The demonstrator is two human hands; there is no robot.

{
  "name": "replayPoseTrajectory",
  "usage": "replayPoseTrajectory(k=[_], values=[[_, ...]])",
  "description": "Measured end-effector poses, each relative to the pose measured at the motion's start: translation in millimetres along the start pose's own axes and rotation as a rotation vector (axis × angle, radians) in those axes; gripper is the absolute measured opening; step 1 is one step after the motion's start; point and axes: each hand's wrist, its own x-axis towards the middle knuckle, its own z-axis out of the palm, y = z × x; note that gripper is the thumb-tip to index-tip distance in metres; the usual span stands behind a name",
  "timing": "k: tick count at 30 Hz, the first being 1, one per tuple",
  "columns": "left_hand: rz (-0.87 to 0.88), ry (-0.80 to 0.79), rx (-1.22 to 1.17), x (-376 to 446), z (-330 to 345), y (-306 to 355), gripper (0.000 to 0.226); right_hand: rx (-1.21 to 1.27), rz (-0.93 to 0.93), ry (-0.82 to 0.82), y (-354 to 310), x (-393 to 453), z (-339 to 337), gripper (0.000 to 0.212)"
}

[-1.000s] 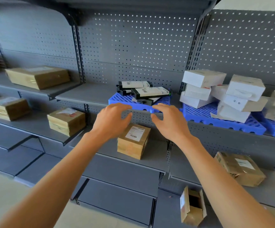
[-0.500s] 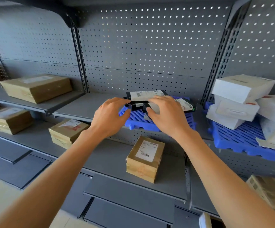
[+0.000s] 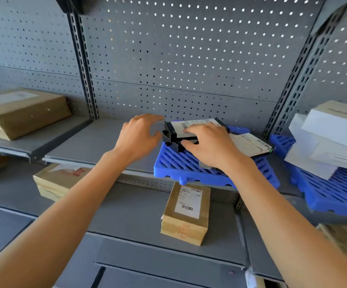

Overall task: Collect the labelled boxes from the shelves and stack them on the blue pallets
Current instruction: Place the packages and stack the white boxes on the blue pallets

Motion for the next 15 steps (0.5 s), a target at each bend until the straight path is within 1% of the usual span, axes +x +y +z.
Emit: replayPoseTrajectory(k=[3, 7, 11, 15], values=[[0.033, -0.053, -0.031, 21.9, 2.9, -19.4, 0.052, -0.079, 0.07, -0.003, -10.0, 13.5, 8.1, 0.044], [0.077, -0.158, -0.113, 47.5, 13.2, -40.8, 0.051, -0.186, 0.171, 0.014, -18.5, 22.5, 19.9, 0.039], [0.149, -0.266, -0.202, 59.4, 27.7, -51.0, 0.052, -0.254, 0.266, 0.032, -27.5, 20.0, 30.0, 0.044], [0.175, -0.28, -0.262, 65.8, 39.2, -61.2, 0.052, -0.335, 0.329, 0.041, -33.7, 18.6, 32.8, 0.052]])
